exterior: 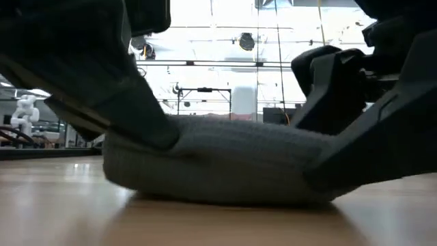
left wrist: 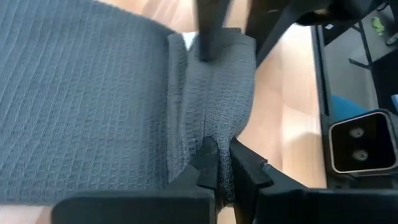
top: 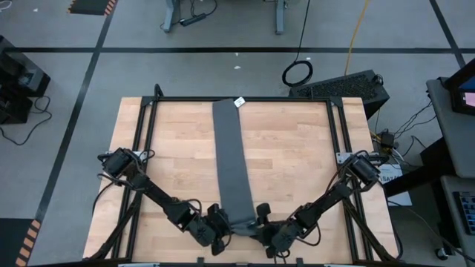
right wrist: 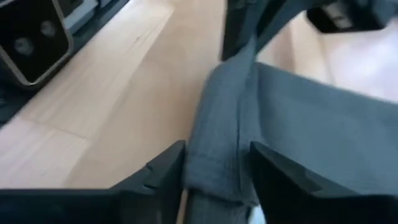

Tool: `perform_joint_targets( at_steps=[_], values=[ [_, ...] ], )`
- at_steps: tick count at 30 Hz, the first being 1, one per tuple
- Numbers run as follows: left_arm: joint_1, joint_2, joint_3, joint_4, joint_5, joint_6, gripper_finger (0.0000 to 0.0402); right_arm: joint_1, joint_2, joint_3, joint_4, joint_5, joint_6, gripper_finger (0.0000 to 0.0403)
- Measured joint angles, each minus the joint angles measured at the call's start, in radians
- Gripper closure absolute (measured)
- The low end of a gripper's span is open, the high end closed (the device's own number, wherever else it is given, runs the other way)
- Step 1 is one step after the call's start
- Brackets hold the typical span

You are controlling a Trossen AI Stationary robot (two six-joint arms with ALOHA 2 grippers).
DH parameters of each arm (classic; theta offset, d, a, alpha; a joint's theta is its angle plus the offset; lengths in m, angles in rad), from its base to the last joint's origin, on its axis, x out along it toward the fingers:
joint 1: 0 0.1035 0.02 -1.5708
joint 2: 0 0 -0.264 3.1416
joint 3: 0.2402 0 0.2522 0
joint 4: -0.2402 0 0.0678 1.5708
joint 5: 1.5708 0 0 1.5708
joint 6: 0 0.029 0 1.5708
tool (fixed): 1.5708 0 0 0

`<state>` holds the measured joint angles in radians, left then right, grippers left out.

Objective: Roll towel into tight, uniform cylinder
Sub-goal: Roll the towel

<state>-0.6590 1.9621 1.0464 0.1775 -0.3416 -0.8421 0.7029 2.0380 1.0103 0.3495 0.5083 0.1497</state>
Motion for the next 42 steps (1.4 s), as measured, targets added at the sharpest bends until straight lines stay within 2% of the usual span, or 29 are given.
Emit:
perform_joint_targets(
  at_steps=[5,13,18,24,29,35,42],
  values=[
    [-0.002,0.000,-0.039,0.029,-0.002,-0.035,0.0382,-0.025,0.000,0.000,-0.004,-0.086,0.059,0.0307],
    [-0.020,-0.001,-0.043,0.047,-0.021,0.017,0.0382,-0.099,-0.004,0.000,-0.024,-0.234,0.206,0.0394],
    [-0.043,-0.001,-0.043,0.030,-0.076,0.020,0.0364,-0.151,-0.005,0.001,-0.027,-0.376,0.321,0.0393],
    [-0.088,-0.018,-0.042,0.010,-0.105,0.076,0.0269,-0.206,-0.005,0.002,-0.027,-0.553,0.437,0.0400],
    [-0.141,-0.027,-0.030,0.014,-0.244,0.171,0.0206,-0.252,-0.005,0.002,-0.022,-0.683,0.521,0.0399],
    [-0.181,-0.021,-0.023,0.071,-0.396,0.229,0.0187,-0.294,-0.005,0.002,-0.008,-0.759,0.578,0.0399],
    [-0.179,0.055,-0.024,0.122,-0.397,0.272,0.0186,-0.304,-0.004,0.002,-0.008,-0.759,0.615,0.0399]
  ],
)
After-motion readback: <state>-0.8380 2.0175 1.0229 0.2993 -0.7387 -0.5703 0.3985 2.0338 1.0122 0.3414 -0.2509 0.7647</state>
